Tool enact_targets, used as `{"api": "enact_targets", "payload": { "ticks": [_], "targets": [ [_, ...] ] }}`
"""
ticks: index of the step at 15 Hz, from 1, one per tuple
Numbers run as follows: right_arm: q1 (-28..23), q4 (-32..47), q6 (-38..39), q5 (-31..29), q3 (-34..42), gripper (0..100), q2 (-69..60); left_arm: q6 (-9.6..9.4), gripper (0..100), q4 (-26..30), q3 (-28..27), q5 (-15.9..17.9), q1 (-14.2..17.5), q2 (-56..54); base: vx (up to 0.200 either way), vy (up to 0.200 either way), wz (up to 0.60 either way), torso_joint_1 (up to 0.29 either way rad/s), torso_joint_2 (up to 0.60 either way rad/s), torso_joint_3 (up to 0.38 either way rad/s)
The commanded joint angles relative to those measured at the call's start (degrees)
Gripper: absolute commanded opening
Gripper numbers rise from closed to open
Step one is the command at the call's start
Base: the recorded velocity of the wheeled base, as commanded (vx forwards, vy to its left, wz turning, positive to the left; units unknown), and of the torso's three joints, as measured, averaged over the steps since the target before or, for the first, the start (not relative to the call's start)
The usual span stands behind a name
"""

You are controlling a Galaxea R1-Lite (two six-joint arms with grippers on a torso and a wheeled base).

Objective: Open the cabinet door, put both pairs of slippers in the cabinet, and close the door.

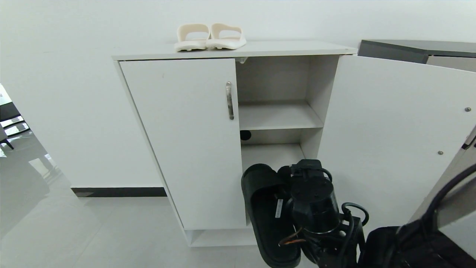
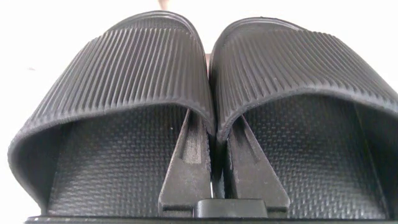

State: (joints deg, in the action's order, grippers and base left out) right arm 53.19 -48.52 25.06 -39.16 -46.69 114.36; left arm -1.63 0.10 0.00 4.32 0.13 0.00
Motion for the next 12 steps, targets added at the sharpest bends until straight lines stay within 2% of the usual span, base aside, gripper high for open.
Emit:
{"api": "enact_targets", "payload": {
  "ticks": [1, 6, 10, 12],
  "targets": [
    [-1.8, -0.2, -1.9, -0.8, -2.7, 0, 4.5, -0.04, 0, 0.0, 0.0, 0.0, 0.0, 0.1, 0.000, 0.000, 0.00, 0.000, 0.00, 0.000],
    [-2.7, -6.5, -5.3, -1.4, -2.6, 0, 10.0, -0.04, 0, 0.0, 0.0, 0.0, 0.0, 0.1, 0.000, 0.000, 0.00, 0.000, 0.00, 0.000],
    [-3.6, -8.3, -6.3, -1.4, -3.1, 0, 10.3, -0.04, 0, 0.0, 0.0, 0.0, 0.0, 0.1, 0.000, 0.000, 0.00, 0.000, 0.00, -0.153],
    [-5.9, -9.0, -8.3, -1.4, -4.6, 0, 10.7, -0.04, 0, 0.1, 0.0, 0.0, 0.0, 0.1, 0.000, 0.000, 0.00, 0.002, 0.00, -0.198]
  ]
}}
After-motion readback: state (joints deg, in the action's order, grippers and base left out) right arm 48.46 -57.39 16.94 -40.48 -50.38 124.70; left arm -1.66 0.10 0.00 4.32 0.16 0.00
